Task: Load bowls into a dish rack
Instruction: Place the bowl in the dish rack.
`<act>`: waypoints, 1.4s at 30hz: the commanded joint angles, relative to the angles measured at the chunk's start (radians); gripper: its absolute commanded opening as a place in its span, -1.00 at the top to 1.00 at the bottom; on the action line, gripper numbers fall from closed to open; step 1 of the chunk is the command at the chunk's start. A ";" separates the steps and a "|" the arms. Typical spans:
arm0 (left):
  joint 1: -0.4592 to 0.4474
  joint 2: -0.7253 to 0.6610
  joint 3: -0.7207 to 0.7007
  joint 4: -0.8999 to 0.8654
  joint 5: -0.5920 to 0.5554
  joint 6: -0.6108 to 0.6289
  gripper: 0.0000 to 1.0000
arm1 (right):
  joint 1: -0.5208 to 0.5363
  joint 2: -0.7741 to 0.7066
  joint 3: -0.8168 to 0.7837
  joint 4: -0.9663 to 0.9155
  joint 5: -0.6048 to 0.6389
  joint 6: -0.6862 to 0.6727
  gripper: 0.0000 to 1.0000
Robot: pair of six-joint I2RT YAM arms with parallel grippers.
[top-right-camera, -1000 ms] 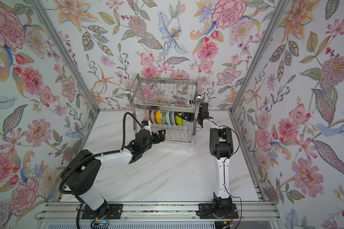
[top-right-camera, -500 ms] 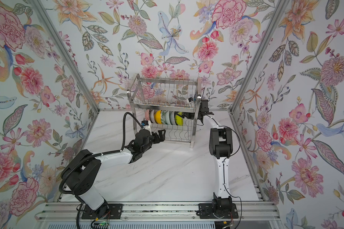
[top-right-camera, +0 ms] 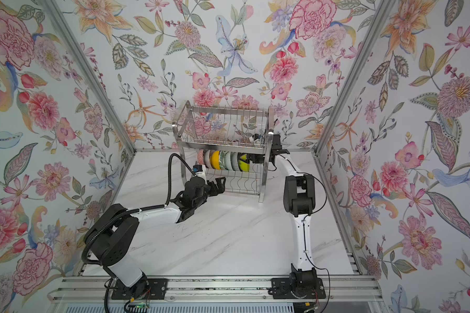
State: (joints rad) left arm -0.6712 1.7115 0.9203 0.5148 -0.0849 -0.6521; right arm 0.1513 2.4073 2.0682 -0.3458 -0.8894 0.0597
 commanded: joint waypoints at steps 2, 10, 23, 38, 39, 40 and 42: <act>0.013 0.009 0.009 -0.013 -0.001 0.002 -0.98 | 0.018 -0.030 -0.044 -0.027 0.024 -0.043 -0.97; 0.013 0.003 0.006 -0.015 0.000 -0.005 -0.98 | 0.004 -0.105 -0.173 0.052 0.023 -0.037 -0.97; 0.011 0.008 0.016 -0.017 0.005 -0.009 -0.98 | -0.028 -0.194 -0.327 0.168 0.037 -0.028 -0.97; 0.012 0.010 0.014 -0.019 0.000 -0.007 -0.98 | -0.029 -0.238 -0.380 0.307 0.021 0.058 -0.97; 0.012 0.011 0.012 -0.018 0.000 -0.007 -0.98 | -0.030 -0.246 -0.395 0.315 0.020 0.058 -0.97; 0.013 0.011 0.012 -0.016 0.002 -0.009 -0.98 | -0.032 -0.252 -0.408 0.323 0.021 0.059 -0.97; 0.011 0.012 0.011 -0.013 0.003 -0.009 -0.98 | -0.034 -0.261 -0.424 0.330 0.024 0.058 -0.97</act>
State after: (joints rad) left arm -0.6678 1.7119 0.9207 0.5083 -0.0822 -0.6529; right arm 0.1219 2.1849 1.6726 -0.0513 -0.8707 0.1112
